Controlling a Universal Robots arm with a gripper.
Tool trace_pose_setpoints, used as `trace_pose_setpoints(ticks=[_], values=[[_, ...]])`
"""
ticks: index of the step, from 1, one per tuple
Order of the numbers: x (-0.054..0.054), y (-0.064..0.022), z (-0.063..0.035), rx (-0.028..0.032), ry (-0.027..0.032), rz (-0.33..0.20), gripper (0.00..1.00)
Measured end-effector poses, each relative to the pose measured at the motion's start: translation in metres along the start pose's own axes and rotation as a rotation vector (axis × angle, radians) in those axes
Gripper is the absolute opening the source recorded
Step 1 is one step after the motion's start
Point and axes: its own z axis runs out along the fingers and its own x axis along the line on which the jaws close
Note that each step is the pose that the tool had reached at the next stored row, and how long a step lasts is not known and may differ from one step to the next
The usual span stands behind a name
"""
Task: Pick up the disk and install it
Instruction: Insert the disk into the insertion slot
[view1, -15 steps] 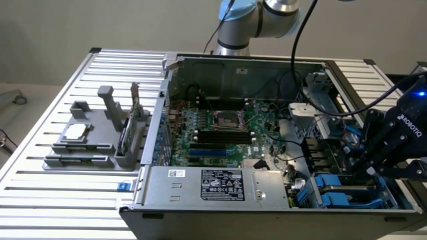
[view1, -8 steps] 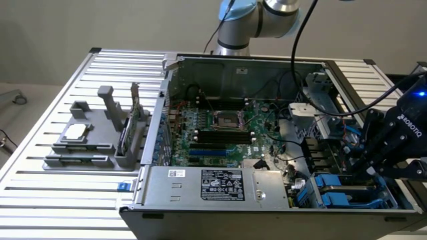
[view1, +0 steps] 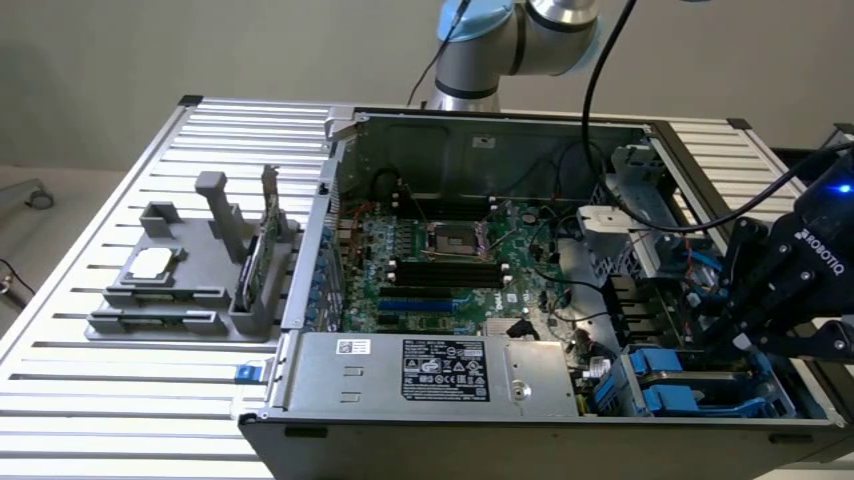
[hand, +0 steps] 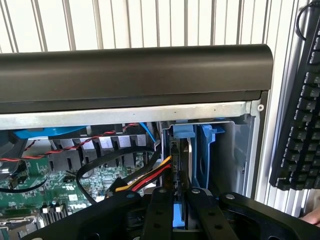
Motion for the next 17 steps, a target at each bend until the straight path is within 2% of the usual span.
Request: trace_pose_setpoints(ticks=[11,17], values=[[-0.0044,0.0004,0.0006,-0.0017,0.0059,-0.029,0.16],[-0.0056,0.0005,0.0006,-0.0024,0.0146,-0.045,0.16]])
